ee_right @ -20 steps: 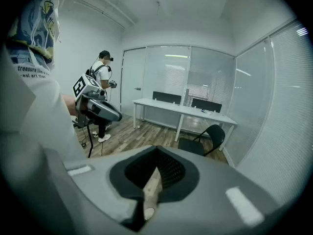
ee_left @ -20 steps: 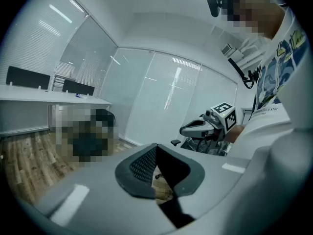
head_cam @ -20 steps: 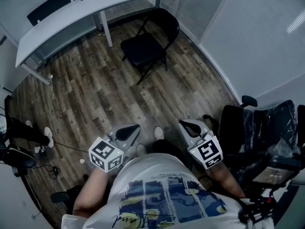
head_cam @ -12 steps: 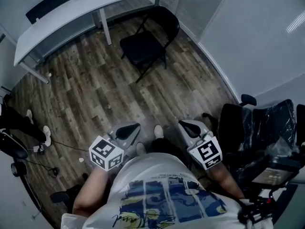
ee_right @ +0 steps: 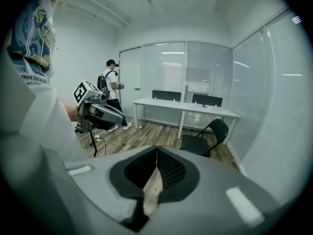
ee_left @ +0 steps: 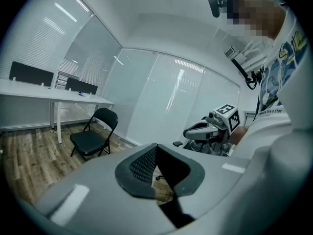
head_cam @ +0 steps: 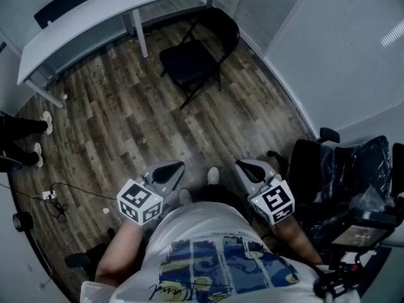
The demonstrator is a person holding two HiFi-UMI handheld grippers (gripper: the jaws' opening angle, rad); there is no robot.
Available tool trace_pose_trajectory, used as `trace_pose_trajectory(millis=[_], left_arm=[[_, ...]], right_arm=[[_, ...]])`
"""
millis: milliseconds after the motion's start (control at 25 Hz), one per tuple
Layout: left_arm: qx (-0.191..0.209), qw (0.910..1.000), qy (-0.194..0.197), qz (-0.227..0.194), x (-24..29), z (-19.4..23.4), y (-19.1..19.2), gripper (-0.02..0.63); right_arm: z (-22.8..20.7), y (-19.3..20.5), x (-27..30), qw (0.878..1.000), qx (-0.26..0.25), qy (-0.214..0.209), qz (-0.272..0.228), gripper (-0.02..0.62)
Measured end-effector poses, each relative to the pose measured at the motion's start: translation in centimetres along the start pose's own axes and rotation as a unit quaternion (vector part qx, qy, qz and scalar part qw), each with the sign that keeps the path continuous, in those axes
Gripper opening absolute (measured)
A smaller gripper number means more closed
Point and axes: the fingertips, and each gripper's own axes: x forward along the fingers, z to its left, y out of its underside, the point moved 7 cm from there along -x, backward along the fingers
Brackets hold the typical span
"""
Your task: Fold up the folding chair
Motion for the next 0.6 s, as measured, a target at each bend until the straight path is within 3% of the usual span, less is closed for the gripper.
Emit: trace_pose_trajectory(millis=[240,600], left_arm=[[0.004,0.9999,-0.012,0.004,1.0,1.3,-0.4,0.006],[0.005,0.9995,-0.029,0.011,5.4,3.2,-2.3,0.014]], right_arm=[[-1.7,-0.6,1.1,1.000,0.010,0.012,-0.004,0.017],[-6.9,-0.2,2.9,1.000,0.019,-0.004,-0.018,0.020]])
